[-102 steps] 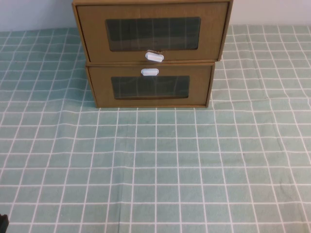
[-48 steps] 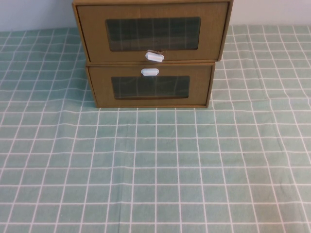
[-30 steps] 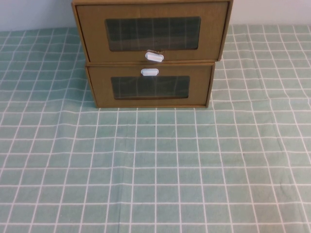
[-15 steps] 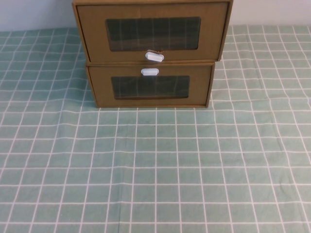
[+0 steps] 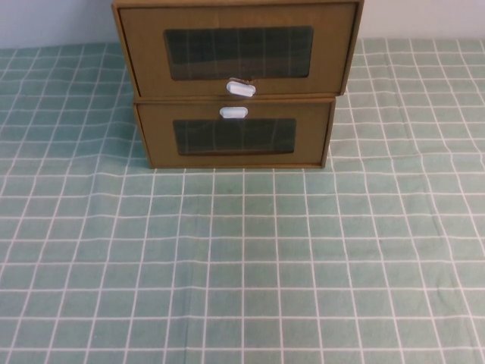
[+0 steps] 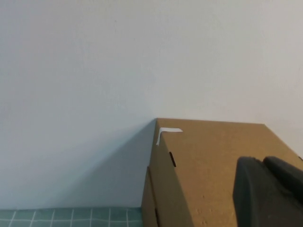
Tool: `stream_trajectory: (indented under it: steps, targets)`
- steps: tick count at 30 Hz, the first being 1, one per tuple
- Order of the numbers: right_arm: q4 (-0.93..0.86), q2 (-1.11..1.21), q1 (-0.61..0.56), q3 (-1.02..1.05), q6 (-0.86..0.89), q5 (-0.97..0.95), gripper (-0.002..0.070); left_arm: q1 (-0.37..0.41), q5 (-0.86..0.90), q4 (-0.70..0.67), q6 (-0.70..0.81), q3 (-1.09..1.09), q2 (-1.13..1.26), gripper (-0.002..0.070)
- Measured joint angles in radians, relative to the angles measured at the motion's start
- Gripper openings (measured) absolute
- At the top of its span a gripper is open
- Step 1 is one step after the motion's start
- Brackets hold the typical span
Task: Open the shoe box
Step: 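Pull the top drawer of the cardboard box fully open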
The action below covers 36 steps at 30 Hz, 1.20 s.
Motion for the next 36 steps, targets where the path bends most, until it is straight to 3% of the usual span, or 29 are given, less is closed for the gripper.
stream_trajectory:
  steps: [4, 7, 13, 17, 22, 26, 30, 33, 36]
  targets:
    - [0.048, 0.075, 0.075, -0.002, -0.086, 0.005, -0.0015, 0.000, -0.029, -0.056, 0.088, -0.031, 0.119, -0.0005]
    - [0.110, 0.143, 0.148, -0.008, -0.368, 0.047, -0.0015, 0.000, -0.003, -0.166, 0.272, -0.088, 0.236, -0.0005]
    - [0.221, 0.327, 0.319, -0.008, -0.801, 0.234, -0.0015, 0.000, 0.203, -0.544, 0.688, -0.282, 0.524, -0.0005]
    - [0.066, 0.449, 0.496, -0.008, -0.888, 0.281, -0.0015, 0.000, 0.348, -0.786, 0.878, -0.449, 0.722, -0.0005]
    - [-0.433, 0.582, 0.708, -0.008, -0.625, 0.173, -0.0015, -0.004, 0.503, -0.890, 0.917, -0.702, 0.951, -0.0005]
    - [-1.063, 0.688, 0.829, -0.014, -0.055, 0.085, -0.0015, -0.016, 0.565, -0.878, 0.884, -0.843, 1.077, -0.0005]
    - [-1.637, 0.821, 0.891, -0.053, 0.434, 0.184, -0.0015, -0.022, 0.598, -0.828, 0.837, -0.866, 1.135, -0.0005]
    - [-1.802, 0.906, 0.903, -0.080, 0.549, 0.198, -0.0015, -0.022, 0.610, -0.833, 0.796, -0.877, 1.151, -0.0005]
    - [-1.850, 0.964, 0.908, -0.099, 0.587, 0.184, -0.0014, -0.020, 0.619, -0.836, 0.773, -0.883, 1.158, -0.0006]
